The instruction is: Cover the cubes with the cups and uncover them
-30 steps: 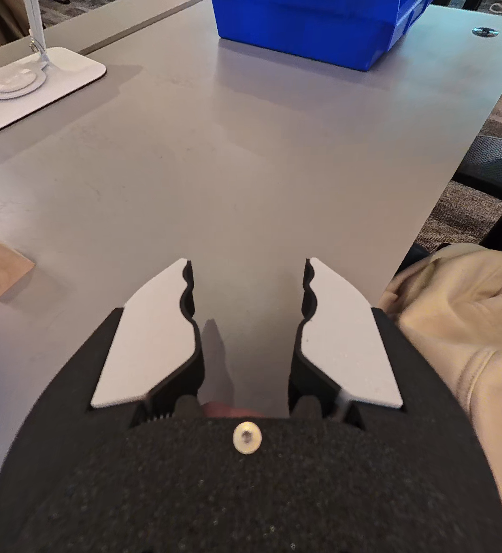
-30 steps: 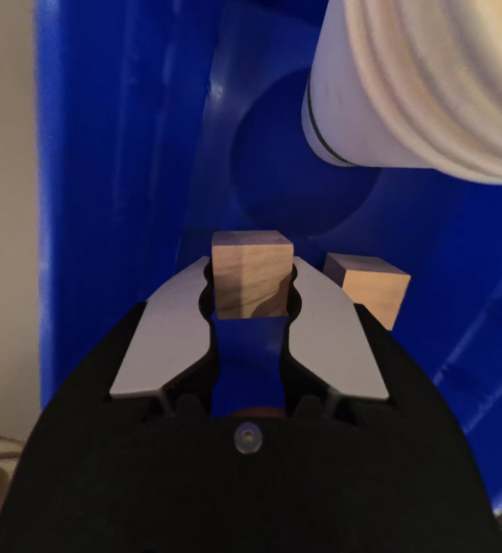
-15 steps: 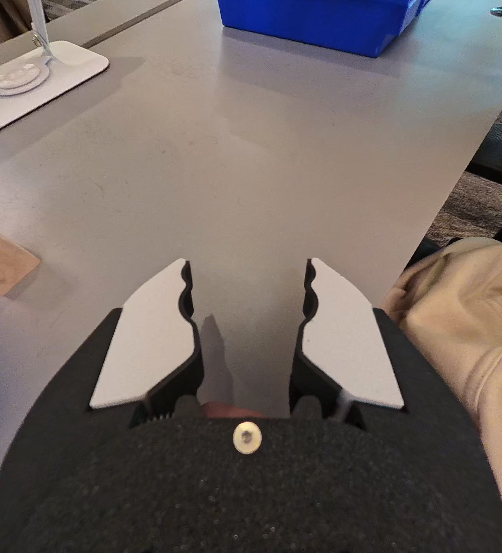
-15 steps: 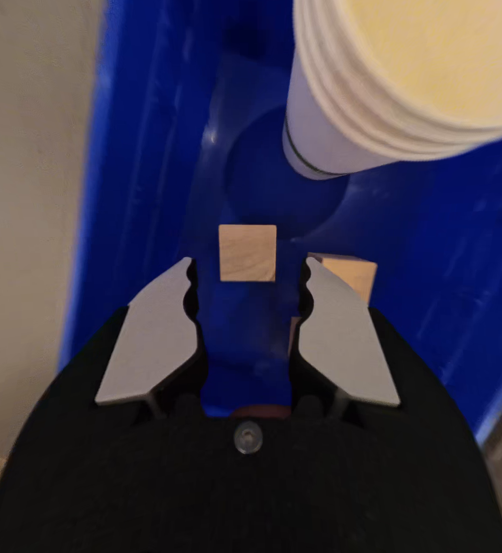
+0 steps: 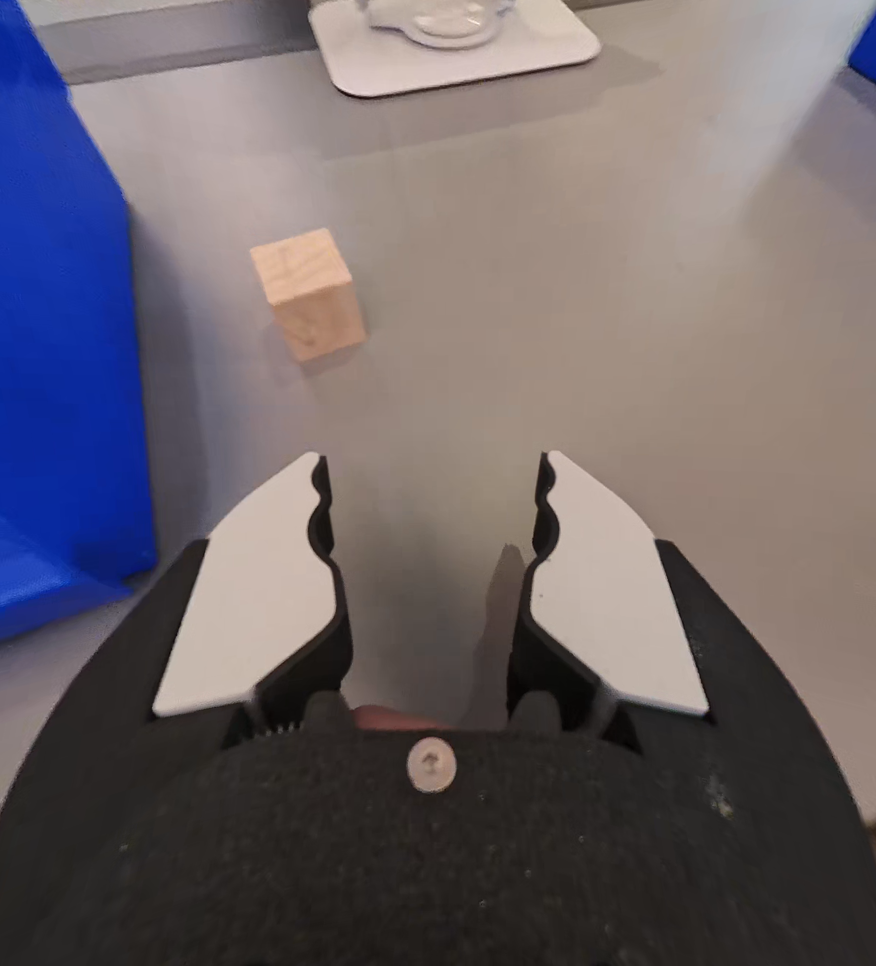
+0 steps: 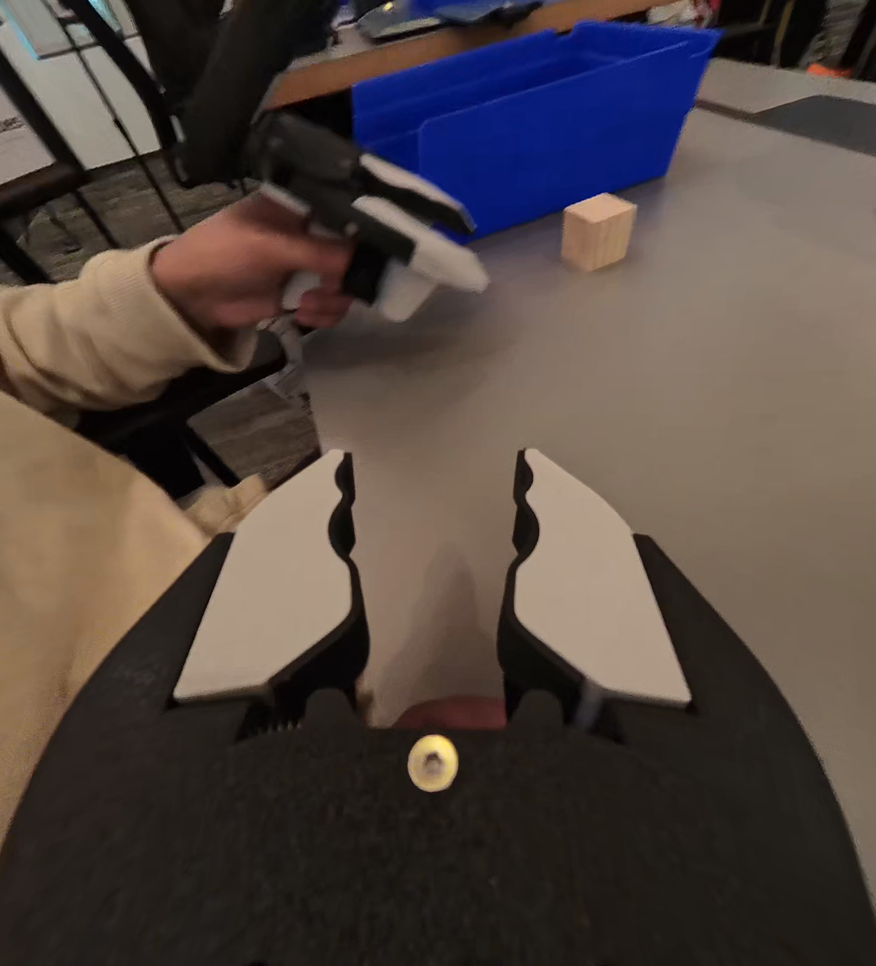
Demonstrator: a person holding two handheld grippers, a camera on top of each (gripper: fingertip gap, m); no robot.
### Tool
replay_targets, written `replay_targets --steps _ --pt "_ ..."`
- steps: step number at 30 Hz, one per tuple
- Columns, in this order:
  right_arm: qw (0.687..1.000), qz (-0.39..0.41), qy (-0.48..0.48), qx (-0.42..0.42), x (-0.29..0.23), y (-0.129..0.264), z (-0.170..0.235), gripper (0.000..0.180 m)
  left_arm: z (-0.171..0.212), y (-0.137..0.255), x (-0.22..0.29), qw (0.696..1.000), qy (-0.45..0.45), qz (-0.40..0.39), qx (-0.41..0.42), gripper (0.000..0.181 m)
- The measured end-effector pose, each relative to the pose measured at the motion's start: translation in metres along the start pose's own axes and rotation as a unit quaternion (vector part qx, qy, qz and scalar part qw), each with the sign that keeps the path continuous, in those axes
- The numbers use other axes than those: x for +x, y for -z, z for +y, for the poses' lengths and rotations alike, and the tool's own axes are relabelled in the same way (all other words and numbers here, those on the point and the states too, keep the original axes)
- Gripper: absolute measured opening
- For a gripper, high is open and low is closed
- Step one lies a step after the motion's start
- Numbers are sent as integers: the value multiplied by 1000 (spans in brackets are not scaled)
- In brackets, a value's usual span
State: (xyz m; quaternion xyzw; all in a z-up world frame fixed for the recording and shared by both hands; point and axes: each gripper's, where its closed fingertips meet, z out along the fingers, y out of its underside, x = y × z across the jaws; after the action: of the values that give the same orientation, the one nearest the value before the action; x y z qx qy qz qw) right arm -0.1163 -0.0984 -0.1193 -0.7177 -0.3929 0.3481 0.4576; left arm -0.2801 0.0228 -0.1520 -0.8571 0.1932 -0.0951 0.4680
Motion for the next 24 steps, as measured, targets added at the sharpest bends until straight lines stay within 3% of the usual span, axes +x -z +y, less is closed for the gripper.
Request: replay_targets --steps 4,13,15,19,24 --pt "992 -107 -64 15 -32 -1 -6 58 -28 -32 -37 994 -25 -105 -1 76" --pt "986 -127 -109 -1 -35 4 10 56 -40 -102 -68 984 87 -138 -73 73" --pt "986 -125 -108 -4 -34 6 10 55 -38 -110 -65 985 107 -106 -87 46" --pt "988 -119 -102 -7 -33 8 10 54 -40 -109 -55 988 96 -56 -106 45" --pt "992 -88 -94 9 -20 17 4 51 -62 -87 23 987 -50 132 -75 45"
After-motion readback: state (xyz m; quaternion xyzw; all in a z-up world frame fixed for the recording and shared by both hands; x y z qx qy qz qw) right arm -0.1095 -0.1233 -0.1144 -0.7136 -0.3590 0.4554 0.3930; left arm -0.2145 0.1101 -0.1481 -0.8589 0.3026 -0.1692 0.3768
